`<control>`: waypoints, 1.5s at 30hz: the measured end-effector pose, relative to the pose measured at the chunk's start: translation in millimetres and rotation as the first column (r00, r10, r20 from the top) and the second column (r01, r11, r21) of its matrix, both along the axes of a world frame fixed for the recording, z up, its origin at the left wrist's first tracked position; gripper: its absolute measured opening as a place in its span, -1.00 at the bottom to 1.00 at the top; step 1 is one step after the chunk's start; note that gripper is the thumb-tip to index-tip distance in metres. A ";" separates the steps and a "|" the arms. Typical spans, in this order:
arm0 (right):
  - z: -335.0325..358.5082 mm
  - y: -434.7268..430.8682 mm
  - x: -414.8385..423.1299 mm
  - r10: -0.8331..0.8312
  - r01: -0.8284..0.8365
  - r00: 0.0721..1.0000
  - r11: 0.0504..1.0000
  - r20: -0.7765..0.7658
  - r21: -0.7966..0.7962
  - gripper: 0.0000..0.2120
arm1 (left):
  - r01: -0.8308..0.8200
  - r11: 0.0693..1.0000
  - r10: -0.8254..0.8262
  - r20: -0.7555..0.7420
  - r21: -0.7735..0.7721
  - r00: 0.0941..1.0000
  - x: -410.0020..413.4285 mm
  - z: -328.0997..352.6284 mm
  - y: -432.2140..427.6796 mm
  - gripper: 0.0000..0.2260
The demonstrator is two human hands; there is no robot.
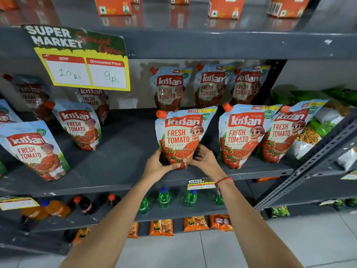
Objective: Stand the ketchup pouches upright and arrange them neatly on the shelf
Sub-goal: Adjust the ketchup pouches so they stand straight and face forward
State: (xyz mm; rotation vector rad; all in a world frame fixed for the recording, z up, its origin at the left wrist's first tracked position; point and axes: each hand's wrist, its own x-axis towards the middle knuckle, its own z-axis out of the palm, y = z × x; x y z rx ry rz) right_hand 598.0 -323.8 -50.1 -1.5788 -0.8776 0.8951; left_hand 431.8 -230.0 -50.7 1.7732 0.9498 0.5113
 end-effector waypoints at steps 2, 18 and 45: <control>-0.6 -4.4 1.6 -0.004 0.004 1.000 1.000 0.005 -0.005 -0.45 | 0.003 1.000 -0.003 0.005 0.014 1.000 2.0 -0.9 -4.2 -0.29; 0.5 -15.5 -0.2 -0.008 0.011 0.996 0.999 0.088 -0.033 -0.39 | -0.010 0.998 0.011 -0.002 0.054 1.000 -2.3 2.9 -10.8 -0.28; 3.3 56.9 -220.7 -0.575 0.433 0.695 0.814 0.432 0.386 -0.64 | -0.451 0.873 0.405 0.242 0.184 0.882 -250.9 13.8 71.4 -0.84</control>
